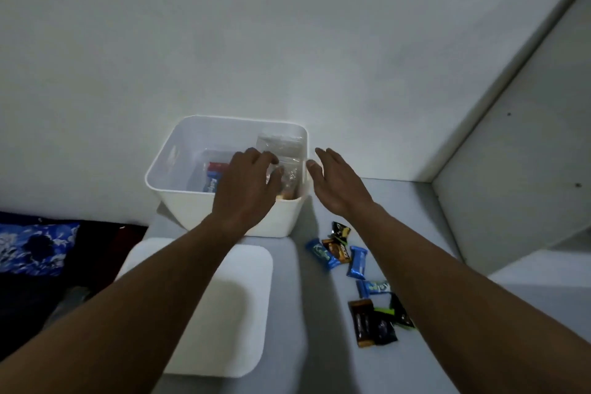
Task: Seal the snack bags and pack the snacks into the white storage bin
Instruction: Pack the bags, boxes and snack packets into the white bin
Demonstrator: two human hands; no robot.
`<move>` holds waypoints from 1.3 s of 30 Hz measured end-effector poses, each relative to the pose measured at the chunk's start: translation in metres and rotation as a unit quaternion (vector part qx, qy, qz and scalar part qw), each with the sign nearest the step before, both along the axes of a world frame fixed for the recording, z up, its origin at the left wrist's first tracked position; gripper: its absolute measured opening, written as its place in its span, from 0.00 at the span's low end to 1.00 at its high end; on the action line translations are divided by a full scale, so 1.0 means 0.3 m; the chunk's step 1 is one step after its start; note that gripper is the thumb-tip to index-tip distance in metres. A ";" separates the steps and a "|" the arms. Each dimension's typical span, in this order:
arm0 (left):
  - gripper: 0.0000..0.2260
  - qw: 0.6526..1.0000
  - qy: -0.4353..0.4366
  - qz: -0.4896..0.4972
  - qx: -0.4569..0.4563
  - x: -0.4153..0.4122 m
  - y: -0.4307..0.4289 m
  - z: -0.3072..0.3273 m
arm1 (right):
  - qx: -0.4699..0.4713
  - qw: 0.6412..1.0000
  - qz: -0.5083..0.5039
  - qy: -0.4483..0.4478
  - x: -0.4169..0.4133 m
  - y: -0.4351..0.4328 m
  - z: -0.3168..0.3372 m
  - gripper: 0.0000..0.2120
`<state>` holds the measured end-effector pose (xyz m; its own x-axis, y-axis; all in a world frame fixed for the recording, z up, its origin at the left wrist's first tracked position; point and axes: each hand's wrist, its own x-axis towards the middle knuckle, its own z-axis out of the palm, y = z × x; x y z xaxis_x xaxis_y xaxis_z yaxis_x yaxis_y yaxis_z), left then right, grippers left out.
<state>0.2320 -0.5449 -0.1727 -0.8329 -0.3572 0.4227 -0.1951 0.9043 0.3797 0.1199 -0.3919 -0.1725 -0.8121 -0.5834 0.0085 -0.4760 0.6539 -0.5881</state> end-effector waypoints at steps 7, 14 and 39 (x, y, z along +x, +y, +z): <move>0.07 0.997 0.010 -0.080 0.007 0.015 0.339 -0.164 | 0.035 0.998 -0.052 -0.022 -0.045 0.318 -0.083 0.27; 0.25 0.978 -0.180 -0.094 0.053 -0.078 0.522 -0.440 | 0.157 0.979 -0.096 -0.085 -0.063 0.602 -0.367 0.32; 0.20 0.980 -0.192 -0.056 0.011 -0.204 0.547 -0.668 | 0.197 0.973 0.023 0.121 -0.067 0.638 -0.651 0.22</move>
<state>0.1708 -0.3809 -0.3732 -0.9635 -0.2603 0.0633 -0.2277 0.9203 0.3181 0.1000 -0.2005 -0.3679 -0.7876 -0.6151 -0.0350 -0.6027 0.7811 -0.1632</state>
